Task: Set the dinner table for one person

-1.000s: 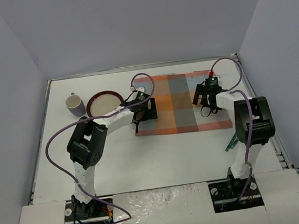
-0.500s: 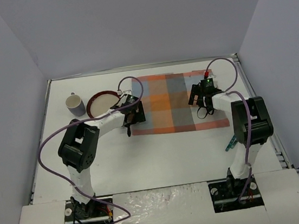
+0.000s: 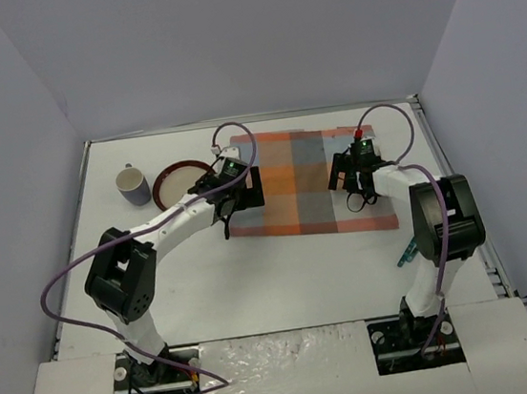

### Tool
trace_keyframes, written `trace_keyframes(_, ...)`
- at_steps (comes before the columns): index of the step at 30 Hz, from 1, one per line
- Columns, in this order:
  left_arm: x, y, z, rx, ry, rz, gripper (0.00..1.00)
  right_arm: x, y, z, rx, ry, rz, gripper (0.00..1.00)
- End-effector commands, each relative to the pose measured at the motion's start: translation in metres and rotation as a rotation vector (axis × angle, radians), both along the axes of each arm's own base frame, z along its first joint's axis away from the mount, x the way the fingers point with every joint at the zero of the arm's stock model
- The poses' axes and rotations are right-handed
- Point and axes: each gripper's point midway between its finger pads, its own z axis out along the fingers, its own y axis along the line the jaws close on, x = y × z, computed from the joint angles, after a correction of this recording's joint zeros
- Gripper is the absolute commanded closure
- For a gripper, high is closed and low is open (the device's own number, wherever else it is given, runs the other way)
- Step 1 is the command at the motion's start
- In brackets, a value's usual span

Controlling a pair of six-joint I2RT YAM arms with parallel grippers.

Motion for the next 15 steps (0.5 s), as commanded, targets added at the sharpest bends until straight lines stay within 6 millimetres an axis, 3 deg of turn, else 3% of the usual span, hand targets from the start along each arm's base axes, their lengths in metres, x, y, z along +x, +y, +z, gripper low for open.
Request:
trace_keyframes(1,0.023,-0.031,0.01,-0.056,-0.065,-0.062,0.04,0.013,0.005,0.058,-0.007,-0.145,0.045,0.0)
trace_keyframes(8,0.029,-0.026,-0.037,0.014,-0.006,-0.032,0.04,0.012,0.012,0.049,-0.005,-0.121,0.118,0.0)
trace_keyframes(15,0.01,-0.009,-0.069,0.051,0.056,0.02,0.05,0.009,0.014,0.026,-0.019,-0.065,0.165,0.0)
